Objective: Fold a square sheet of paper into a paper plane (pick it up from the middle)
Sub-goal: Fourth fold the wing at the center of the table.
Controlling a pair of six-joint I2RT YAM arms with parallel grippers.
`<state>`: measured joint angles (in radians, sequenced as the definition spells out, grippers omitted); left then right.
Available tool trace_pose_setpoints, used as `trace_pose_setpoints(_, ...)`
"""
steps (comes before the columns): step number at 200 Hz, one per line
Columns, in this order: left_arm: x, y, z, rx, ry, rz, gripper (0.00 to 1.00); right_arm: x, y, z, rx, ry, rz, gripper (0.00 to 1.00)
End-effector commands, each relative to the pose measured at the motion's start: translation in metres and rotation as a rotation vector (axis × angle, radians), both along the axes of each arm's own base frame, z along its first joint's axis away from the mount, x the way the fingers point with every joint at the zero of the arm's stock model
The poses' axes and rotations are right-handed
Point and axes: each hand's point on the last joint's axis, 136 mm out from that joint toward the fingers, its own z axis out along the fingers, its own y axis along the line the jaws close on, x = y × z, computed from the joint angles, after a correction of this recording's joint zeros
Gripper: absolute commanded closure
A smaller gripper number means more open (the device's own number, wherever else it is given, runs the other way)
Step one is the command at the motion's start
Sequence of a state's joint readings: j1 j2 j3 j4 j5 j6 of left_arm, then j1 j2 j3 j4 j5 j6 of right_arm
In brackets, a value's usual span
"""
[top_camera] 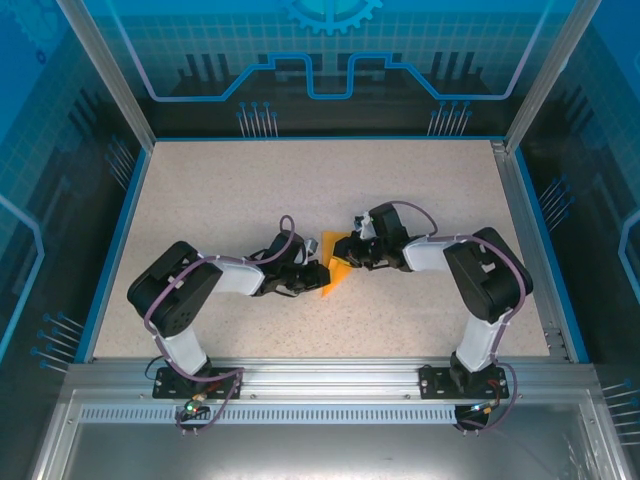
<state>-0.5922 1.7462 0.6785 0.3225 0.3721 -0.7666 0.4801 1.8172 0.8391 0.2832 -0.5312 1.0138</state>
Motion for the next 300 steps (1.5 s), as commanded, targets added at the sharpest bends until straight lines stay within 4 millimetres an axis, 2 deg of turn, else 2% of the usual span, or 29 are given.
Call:
trace_pose_setpoints(1, -0.008, 0.007, -0.013, 0.011, 0.051, 0.006, 0.82, 0.003, 0.009, 0.002, 0.018, -0.010, 0.014, 0.84)
trace_pose_setpoints(67, -0.005, 0.005, -0.002, 0.003, 0.029, 0.002, 0.76, -0.001, 0.009, -0.009, 0.005, 0.017, 0.026, 0.84)
trace_pose_setpoints(107, -0.003, 0.004, 0.003, -0.005, 0.019, 0.005, 0.79, -0.001, 0.010, -0.011, 0.010, 0.020, 0.030, 0.84)
trace_pose_setpoints(143, -0.006, 0.014, -0.009, 0.023, 0.054, 0.058, 0.86, 0.000, 0.009, -0.003, 0.015, 0.004, 0.031, 0.83)
trace_pose_setpoints(206, -0.005, 0.014, -0.010, -0.032, 0.078, 0.099, 0.89, 0.004, -0.014, 0.015, -0.025, -0.040, -0.015, 0.81)
trace_pose_setpoints(234, -0.005, 0.014, -0.009, -0.054, 0.080, 0.114, 0.90, 0.001, -0.020, 0.016, -0.045, -0.048, -0.021, 0.81)
trace_pose_setpoints(265, -0.003, 0.012, -0.006, -0.073, 0.075, 0.110, 0.89, -0.002, -0.018, 0.013, -0.043, -0.041, -0.010, 0.80)
trace_pose_setpoints(300, -0.003, 0.011, -0.002, -0.089, 0.058, 0.108, 0.89, -0.005, -0.005, 0.013, -0.019, -0.037, 0.033, 0.80)
